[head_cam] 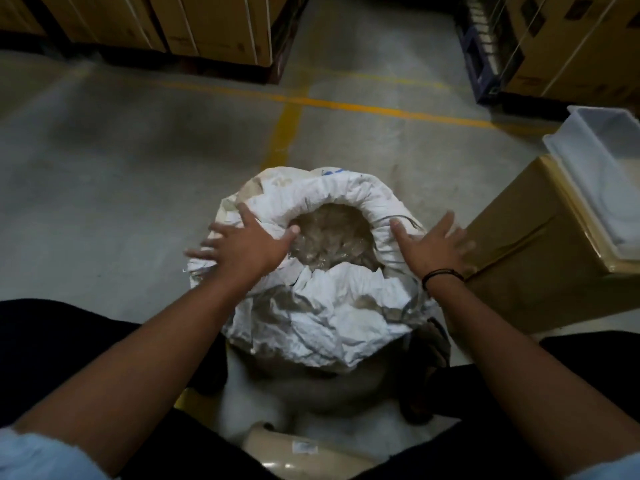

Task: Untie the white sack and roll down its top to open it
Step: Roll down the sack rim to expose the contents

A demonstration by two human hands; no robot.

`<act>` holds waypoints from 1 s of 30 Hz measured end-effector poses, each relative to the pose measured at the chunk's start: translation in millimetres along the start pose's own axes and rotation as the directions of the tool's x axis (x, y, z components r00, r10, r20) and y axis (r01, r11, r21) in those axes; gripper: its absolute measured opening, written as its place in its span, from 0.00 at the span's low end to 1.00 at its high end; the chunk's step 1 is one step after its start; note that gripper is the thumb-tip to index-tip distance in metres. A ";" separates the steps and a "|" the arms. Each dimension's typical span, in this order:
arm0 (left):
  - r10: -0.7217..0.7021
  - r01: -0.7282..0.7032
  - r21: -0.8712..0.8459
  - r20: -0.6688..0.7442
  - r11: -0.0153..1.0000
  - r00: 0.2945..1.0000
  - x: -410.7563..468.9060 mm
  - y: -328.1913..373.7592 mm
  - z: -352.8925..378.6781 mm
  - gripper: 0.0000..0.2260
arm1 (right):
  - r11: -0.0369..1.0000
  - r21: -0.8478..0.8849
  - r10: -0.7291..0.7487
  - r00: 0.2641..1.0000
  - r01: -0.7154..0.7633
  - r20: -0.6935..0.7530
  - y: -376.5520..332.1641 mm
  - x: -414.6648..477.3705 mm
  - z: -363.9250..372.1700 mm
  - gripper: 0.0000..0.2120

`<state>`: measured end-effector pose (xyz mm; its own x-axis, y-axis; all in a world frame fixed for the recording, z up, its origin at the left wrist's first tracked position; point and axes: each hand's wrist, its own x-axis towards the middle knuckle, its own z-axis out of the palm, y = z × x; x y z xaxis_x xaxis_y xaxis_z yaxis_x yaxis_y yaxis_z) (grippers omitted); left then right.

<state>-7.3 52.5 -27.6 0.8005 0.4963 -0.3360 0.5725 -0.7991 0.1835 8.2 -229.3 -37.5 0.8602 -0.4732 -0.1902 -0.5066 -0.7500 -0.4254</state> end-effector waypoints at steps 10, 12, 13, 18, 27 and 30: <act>0.047 0.229 -0.972 0.226 -0.055 0.973 39.3 -32.2 -38.8 0.11 | 0.782 0.615 -0.149 0.926 -0.104 0.346 -14.0 10.5 -27.4 0.20; 0.230 0.252 -0.879 0.169 -0.405 0.958 50.0 -38.1 -81.2 0.13 | 0.827 0.546 -0.187 0.981 0.130 0.049 -21.5 17.9 -43.8 0.18; 0.271 0.250 -0.833 0.126 -0.493 0.954 55.4 -41.0 -94.6 0.16 | 0.859 0.490 -0.157 0.987 0.147 -0.020 -19.6 19.7 -45.8 0.19; 0.264 0.300 -0.749 0.172 -0.591 0.949 56.0 -28.3 -61.8 0.11 | 0.402 0.862 -0.084 0.925 -0.309 0.371 -24.9 23.2 -21.2 0.18; 0.223 0.295 -0.733 0.197 -0.613 0.955 69.8 1.4 -64.4 0.30 | 0.658 0.031 -0.721 0.642 0.752 -0.260 -62.5 -28.7 -44.0 0.54; 0.186 0.282 -0.738 0.212 -0.613 0.959 58.4 3.9 -63.2 0.24 | 0.638 -0.038 -0.724 0.616 0.769 0.311 -62.6 -75.7 7.3 0.72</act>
<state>52.9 99.9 11.9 0.8371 0.2556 -0.4837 0.0056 0.8801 0.4747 -24.8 -143.2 -2.9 0.9147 0.3951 -0.0848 0.3359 -0.8601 -0.3839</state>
